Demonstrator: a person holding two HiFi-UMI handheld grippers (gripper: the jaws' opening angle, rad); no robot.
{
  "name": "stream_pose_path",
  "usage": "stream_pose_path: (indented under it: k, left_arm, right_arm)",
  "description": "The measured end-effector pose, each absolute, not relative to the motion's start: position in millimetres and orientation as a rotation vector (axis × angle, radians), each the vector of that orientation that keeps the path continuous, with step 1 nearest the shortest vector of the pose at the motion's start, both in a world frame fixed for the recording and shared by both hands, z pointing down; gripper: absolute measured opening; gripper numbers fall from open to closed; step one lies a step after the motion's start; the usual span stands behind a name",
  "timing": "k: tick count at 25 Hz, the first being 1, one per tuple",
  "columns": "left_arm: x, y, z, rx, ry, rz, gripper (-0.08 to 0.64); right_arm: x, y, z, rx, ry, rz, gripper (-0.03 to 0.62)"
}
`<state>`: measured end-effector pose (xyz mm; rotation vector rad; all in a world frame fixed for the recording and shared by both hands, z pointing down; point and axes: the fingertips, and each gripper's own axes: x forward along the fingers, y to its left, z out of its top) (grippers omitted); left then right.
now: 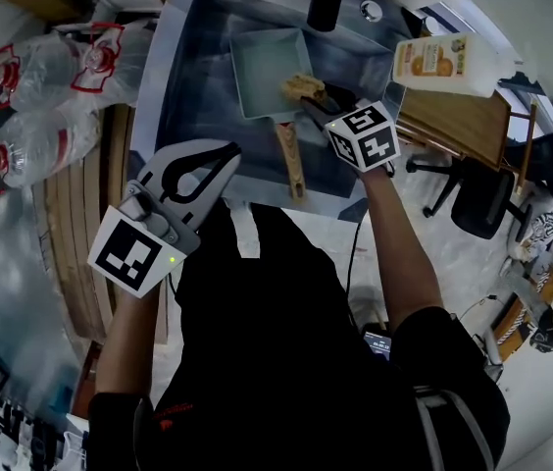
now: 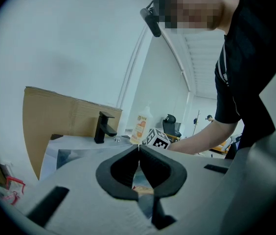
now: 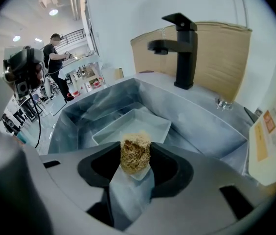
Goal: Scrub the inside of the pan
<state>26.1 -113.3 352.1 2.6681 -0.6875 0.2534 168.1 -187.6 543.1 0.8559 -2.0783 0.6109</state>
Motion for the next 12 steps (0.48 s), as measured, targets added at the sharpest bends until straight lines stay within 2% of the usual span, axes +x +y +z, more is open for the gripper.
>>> stream_pose_path:
  k: [12]
  left_arm:
    - [9.5,-102.3,295.5,2.785,-0.713,0.280,0.025]
  right_arm:
    - [152.4,-171.9,432.2,0.994,-2.273,0.576,0.186]
